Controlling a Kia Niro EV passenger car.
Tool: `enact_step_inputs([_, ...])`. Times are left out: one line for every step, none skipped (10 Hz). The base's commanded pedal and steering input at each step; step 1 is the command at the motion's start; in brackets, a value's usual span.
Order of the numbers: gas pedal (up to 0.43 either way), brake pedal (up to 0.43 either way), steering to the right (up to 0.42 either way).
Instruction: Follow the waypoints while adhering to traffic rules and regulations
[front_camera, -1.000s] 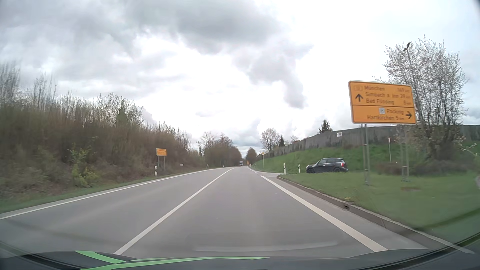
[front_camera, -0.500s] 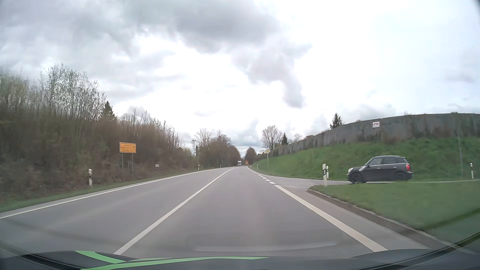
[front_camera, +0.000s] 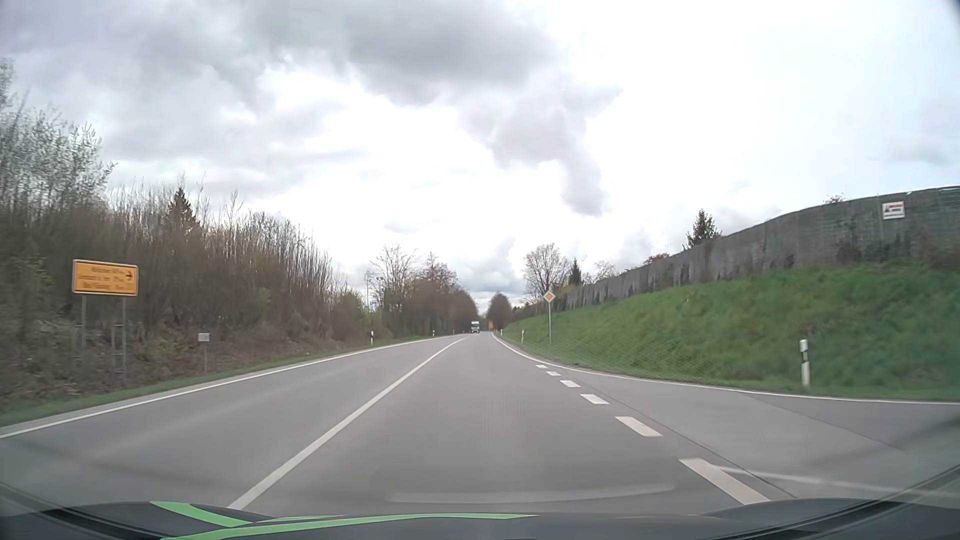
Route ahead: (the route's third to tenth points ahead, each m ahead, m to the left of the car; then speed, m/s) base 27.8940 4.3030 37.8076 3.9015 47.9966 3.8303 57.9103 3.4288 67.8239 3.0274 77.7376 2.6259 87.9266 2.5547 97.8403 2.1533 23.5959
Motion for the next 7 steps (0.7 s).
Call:
enact_step_inputs([0.22, 0.0, 0.001])
enact_step_inputs([0.22, 0.0, 0.001])
enact_step_inputs([0.22, 0.0, 0.001])
enact_step_inputs([0.22, 0.0, 0.001])
enact_step_inputs([0.22, 0.0, 0.001])
enact_step_inputs([0.22, 0.0, 0.002])
enact_step_inputs([0.22, 0.0, 0.001])
